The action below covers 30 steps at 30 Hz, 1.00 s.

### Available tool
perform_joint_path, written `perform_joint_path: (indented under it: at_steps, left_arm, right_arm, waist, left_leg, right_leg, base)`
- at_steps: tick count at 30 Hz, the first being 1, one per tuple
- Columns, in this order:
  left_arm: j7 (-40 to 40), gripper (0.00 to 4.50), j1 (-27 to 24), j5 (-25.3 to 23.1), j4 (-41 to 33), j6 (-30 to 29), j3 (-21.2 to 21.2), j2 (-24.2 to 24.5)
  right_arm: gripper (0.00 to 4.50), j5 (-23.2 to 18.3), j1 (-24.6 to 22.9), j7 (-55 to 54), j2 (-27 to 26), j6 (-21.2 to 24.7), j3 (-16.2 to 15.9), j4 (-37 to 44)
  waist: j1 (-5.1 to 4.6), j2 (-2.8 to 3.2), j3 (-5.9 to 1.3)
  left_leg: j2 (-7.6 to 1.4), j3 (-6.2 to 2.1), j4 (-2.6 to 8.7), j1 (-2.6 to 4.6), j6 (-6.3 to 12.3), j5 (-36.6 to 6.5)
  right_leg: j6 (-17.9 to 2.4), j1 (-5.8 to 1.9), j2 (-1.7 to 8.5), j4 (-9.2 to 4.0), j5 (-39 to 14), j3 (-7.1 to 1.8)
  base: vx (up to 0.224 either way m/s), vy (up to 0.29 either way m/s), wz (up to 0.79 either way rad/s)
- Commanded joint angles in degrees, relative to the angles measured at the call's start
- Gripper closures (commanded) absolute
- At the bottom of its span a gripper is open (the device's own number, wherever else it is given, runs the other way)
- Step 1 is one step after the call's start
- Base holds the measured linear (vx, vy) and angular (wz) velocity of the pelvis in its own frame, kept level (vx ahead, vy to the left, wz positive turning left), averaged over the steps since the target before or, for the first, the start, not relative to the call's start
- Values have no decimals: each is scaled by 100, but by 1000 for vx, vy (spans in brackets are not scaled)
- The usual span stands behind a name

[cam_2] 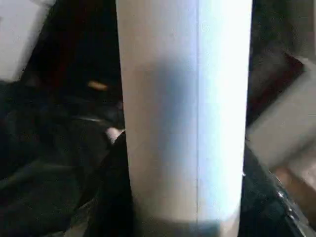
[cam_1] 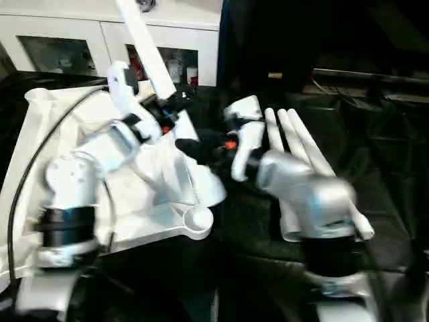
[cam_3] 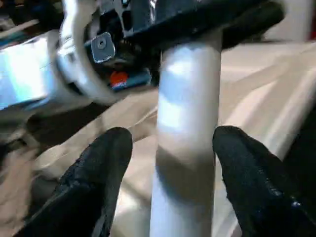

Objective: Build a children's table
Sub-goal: Pick table leg

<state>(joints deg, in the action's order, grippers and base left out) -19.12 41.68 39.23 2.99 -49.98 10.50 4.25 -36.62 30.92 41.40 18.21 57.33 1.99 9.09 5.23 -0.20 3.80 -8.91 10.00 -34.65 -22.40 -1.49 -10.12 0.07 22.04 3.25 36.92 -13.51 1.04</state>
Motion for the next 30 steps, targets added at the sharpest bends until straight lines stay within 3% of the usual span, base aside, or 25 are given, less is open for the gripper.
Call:
perform_joint_path:
  at_steps: [1,5,8,9,12,15,23,24,25,27,30]
  left_arm:
    - [-768,266,248,356,-16,-259,-202,176]
    - [-1250,267,292,529,-46,-272,-246,309]
    - [-1875,267,386,727,-58,-65,-229,335]
    - [-1988,267,434,773,-1,9,-200,320]
    - [-2121,268,497,801,105,110,-172,315]
    - [-2247,268,524,791,203,215,-172,307]
    - [-2403,268,449,704,233,303,-282,326]
    - [-2326,212,449,670,246,296,-277,323]
    - [-2204,198,455,645,272,293,-255,303]
    - [-2071,198,459,605,298,310,-236,278]
    - [-1080,155,431,-84,307,398,-401,218]
  right_arm:
    - [152,-315,-61,376,215,299,100,168]
    - [152,-358,-70,532,377,340,43,161]
    - [152,-261,-111,595,609,351,-196,190]
    - [179,-203,-130,603,667,338,-293,183]
    - [192,-158,-147,579,683,329,-369,162]
    - [233,-125,-134,418,556,337,-315,104]
    - [254,-147,-80,125,402,220,-226,-8]
    - [254,-135,-75,76,374,200,-222,-17]
    - [254,-101,-76,9,326,150,-210,-20]
    - [254,-30,-81,-95,239,80,-182,-22]
    - [255,85,-40,-336,72,-14,-140,-18]
  waist:
    - [18,-22,-439]
    - [4,-23,-423]
    - [9,-36,-427]
    - [8,-34,-426]
    - [-12,-32,-433]
    - [-13,-27,-434]
    - [4,-38,-441]
    - [1,-38,-440]
    - [-2,-60,-441]
    - [-8,-47,-435]
    - [-19,-41,-433]
  left_leg:
    - [-326,-116,318,140,136,-287]
    - [-328,-115,324,119,73,-356]
    - [-327,-112,324,118,83,-329]
    - [-331,-112,325,117,84,-320]
    - [-334,-112,316,124,94,-356]
    - [-332,-111,317,122,78,-346]
    - [-343,-112,317,128,106,-298]
    - [-342,-109,318,127,99,-304]
    - [-344,-107,319,125,104,-287]
    - [-344,-107,323,128,71,-299]
    - [-358,-116,330,134,3,-368]
  right_leg:
    - [-1286,-290,425,-415,297,-223]
    - [-1396,-293,439,-427,216,-220]
    - [-1392,-318,436,-435,179,-224]
    - [-1380,-314,434,-434,191,-226]
    - [-1417,-310,437,-425,222,-225]
    - [-1441,-304,432,-422,205,-222]
    - [-1468,-305,445,-405,336,-222]
    - [-1467,-305,442,-404,315,-222]
    - [-1466,-307,439,-400,331,-222]
    - [-1457,-294,442,-405,272,-219]
    - [-1383,-295,439,-417,186,-224]
  base:
    - [0,0,0]
    - [0,0,0]
    - [0,0,0]
    - [0,0,0]
    - [0,0,0]
    - [0,0,0]
    - [0,0,0]
    - [0,0,0]
    - [0,0,0]
    - [0,0,0]
    - [0,0,0]
